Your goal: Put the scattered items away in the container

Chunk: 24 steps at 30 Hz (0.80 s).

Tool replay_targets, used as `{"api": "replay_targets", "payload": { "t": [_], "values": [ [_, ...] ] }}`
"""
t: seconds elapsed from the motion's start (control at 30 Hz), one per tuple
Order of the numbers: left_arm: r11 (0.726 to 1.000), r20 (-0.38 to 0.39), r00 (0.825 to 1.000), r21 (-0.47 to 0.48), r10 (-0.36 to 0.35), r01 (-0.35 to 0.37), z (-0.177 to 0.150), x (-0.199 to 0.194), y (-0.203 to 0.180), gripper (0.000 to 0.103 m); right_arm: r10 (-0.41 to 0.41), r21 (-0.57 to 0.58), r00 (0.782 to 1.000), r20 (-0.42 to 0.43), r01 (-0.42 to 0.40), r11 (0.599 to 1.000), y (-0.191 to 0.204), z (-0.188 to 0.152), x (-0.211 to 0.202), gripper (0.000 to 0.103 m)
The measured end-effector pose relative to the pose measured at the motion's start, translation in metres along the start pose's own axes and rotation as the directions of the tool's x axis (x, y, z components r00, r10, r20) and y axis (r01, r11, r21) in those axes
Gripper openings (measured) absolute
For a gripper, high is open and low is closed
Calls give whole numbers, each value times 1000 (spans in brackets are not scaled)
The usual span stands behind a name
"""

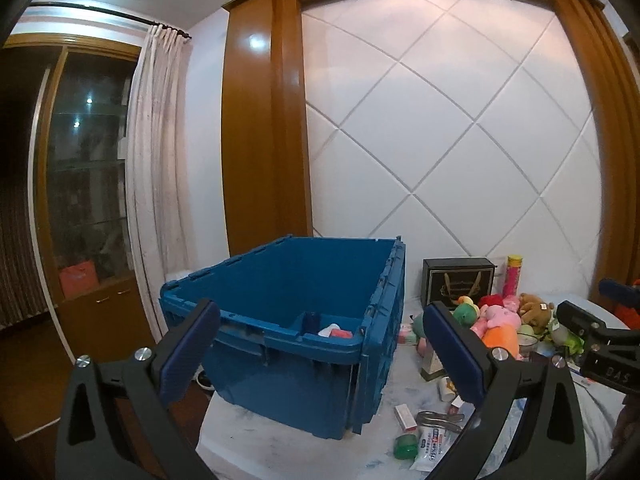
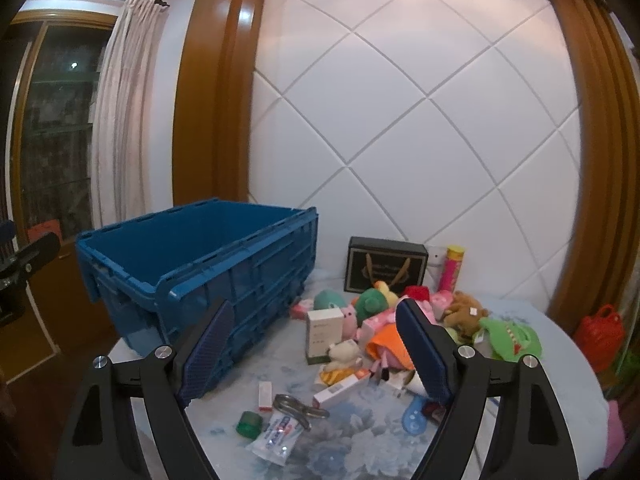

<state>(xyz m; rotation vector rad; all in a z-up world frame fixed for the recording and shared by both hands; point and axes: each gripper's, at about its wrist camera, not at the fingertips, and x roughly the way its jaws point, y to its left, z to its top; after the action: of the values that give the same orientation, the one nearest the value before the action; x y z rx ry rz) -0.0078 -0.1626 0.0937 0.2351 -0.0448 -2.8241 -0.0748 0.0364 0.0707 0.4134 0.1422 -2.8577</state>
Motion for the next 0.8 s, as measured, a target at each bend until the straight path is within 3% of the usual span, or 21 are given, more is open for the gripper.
{"api": "replay_targets", "payload": {
  "t": [0.07,0.17,0.3,0.5,0.8],
  "values": [
    [999,29,999,8,33,-33,0,-4,0,103,-1,-2,1000,1,1,1000,2,0,-2,84],
    [1000,21,1000,-6,14,-14,1,-5,3,103,-2,-5,1000,2,2,1000,5,0,-5,84],
    [999,51,998,-17,49,-48,0,-12,2,103,-4,-2,1000,6,4,1000,5,2,-9,84],
    [999,15,1000,-25,-24,24,-3,-9,0,103,-10,-5,1000,16,10,1000,6,2,-19,85],
    [1000,-13,1000,-16,6,-6,-4,-11,-2,103,-17,6,1000,18,17,1000,4,1,-26,86]
  ]
}}
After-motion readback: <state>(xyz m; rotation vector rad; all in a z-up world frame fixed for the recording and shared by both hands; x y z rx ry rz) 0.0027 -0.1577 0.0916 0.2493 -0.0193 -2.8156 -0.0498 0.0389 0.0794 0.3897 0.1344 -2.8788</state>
